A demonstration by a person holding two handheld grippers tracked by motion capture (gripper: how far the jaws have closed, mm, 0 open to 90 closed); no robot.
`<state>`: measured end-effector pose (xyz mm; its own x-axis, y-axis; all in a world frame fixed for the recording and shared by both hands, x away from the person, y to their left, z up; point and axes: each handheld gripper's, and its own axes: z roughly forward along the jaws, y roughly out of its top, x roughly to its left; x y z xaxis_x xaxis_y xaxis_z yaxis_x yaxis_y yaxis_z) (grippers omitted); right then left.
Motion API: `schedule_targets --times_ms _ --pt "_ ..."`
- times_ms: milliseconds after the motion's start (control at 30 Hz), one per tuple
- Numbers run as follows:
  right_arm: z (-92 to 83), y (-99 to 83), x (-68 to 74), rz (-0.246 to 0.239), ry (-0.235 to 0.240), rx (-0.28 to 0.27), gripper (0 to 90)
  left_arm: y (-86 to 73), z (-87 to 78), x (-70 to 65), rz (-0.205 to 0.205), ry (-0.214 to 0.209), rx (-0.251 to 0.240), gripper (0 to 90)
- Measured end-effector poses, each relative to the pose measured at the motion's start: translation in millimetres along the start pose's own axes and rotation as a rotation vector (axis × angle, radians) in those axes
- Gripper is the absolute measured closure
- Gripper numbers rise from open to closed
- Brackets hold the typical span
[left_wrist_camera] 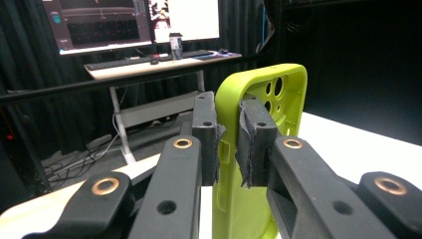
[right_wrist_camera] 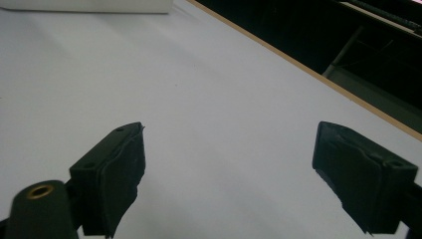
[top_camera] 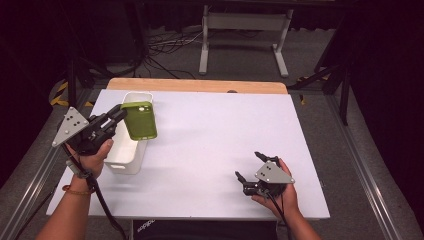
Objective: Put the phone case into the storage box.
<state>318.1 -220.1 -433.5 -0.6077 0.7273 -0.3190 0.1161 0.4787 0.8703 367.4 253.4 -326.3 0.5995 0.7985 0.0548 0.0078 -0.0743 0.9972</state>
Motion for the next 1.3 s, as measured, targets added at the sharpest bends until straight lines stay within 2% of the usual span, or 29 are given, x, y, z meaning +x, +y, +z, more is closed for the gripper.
schedule_targets --times_ms 233,333,500,767,967,1300 --pt "-0.6 1.2 -2.6 0.010 -0.003 -0.003 14.5 0.7 3.5 8.0 -0.003 0.004 0.005 80.2" --pt "-0.6 1.8 -2.6 0.009 -0.004 -0.005 14.5 2.1 6.1 11.6 0.011 0.010 0.021 80.2" --pt "-0.2 2.0 -3.0 0.005 -0.009 -0.006 15.0 3.0 10.8 21.4 0.007 0.021 0.035 80.2" --pt "0.8 1.9 -4.0 0.007 -0.014 -0.005 15.2 -2.1 17.0 43.8 -0.031 0.047 0.060 80.2" --pt "0.4 2.7 -5.9 0.018 -0.023 -0.016 16.4 -5.5 21.8 54.4 -0.045 0.064 0.064 80.2" --pt "3.7 1.3 -6.6 0.021 -0.019 -0.005 16.3 -4.1 33.0 69.3 -0.044 0.088 0.070 80.3"
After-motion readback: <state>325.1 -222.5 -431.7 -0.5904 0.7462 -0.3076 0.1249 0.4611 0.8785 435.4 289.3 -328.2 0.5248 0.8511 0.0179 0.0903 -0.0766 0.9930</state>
